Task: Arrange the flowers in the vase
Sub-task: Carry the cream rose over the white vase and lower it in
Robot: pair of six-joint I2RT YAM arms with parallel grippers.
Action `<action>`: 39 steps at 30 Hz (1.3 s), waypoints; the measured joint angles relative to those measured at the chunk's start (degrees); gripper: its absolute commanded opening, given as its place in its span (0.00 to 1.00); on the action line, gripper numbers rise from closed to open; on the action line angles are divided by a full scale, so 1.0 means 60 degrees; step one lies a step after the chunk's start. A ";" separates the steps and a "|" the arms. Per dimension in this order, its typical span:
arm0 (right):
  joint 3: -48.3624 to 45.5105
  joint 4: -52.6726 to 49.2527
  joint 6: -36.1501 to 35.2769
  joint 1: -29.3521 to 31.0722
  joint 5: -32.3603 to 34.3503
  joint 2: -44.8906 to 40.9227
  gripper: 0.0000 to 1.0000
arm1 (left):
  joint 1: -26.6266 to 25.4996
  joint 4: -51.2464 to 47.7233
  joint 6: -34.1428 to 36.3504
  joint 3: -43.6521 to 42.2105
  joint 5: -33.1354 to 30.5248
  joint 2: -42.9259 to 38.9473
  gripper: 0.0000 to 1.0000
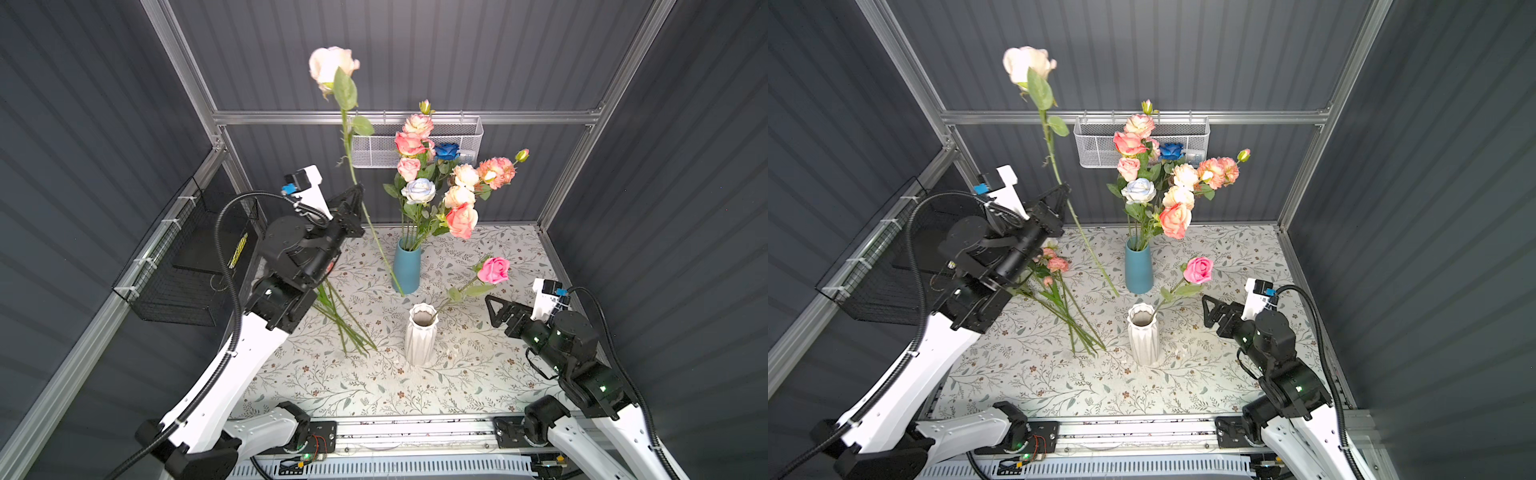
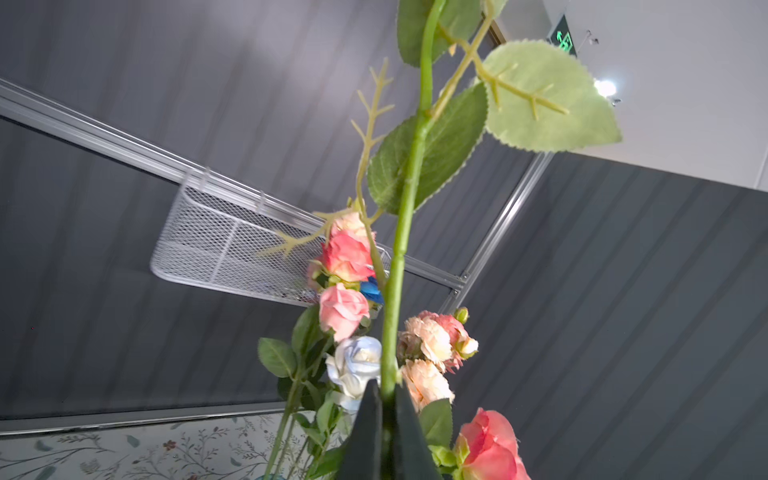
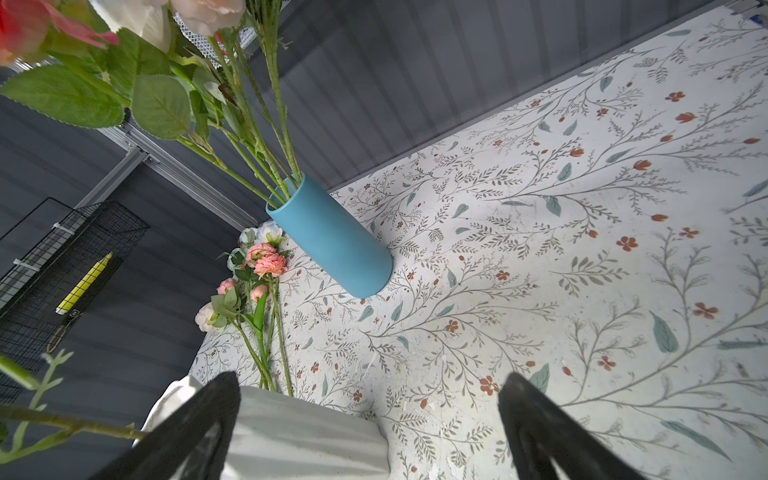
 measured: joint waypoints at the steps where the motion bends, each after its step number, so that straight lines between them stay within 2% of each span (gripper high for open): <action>1: 0.0033 -0.0004 0.0000 0.0000 0.0000 -0.0007 0.99 | -0.0364 0.0138 0.0168 -0.0004 -0.0040 0.0248 0.00; 4: 0.0058 -0.0022 -0.0004 0.0000 0.0007 -0.0087 0.99 | -0.1235 0.0419 0.0729 -0.0135 -0.0197 0.0619 0.00; 7: 0.0058 -0.0095 -0.0004 0.0000 0.0033 -0.0240 0.99 | -0.1730 0.0852 0.1147 -0.0692 -0.0280 0.0539 0.00; 17: 0.0058 -0.0109 -0.0004 -0.0011 0.0033 -0.0386 0.99 | -0.2087 0.1825 0.1687 -0.2758 -0.0743 0.0226 0.00; 22: 0.0058 -0.0106 0.0000 -0.0033 0.0036 -0.0477 0.99 | -0.2634 0.1993 0.1650 -0.4124 -0.0754 -0.0492 0.01; 27: 0.0058 -0.0102 -0.0004 -0.0033 0.0036 -0.0481 0.99 | -0.3585 0.2036 0.1654 -0.4594 -0.0790 -0.1056 0.13; 29: 0.0051 -0.0095 0.0000 -0.0033 0.0036 -0.0481 0.99 | -0.3872 0.2000 0.1657 -0.4605 -0.0801 -0.1162 0.21; 31: 0.0036 -0.0076 0.0015 -0.0033 0.0036 -0.0481 0.99 | -0.4084 0.1814 0.1636 -0.4623 -0.0852 -0.1253 0.43; 33: 0.0022 -0.0073 0.0029 -0.0033 0.0036 -0.0481 0.99 | -0.4120 0.1665 0.1548 -0.4758 -0.0991 -0.1392 0.56; 36: -0.0007 -0.0069 0.0062 -0.0033 0.0033 -0.0481 0.99 | -0.4116 0.1402 0.1439 -0.5045 -0.1275 -0.1738 0.64; 39: -0.0025 -0.0080 0.0091 -0.0033 0.0033 -0.0484 0.99 | -0.4116 0.1111 0.1395 -0.5249 -0.1574 -0.2164 0.66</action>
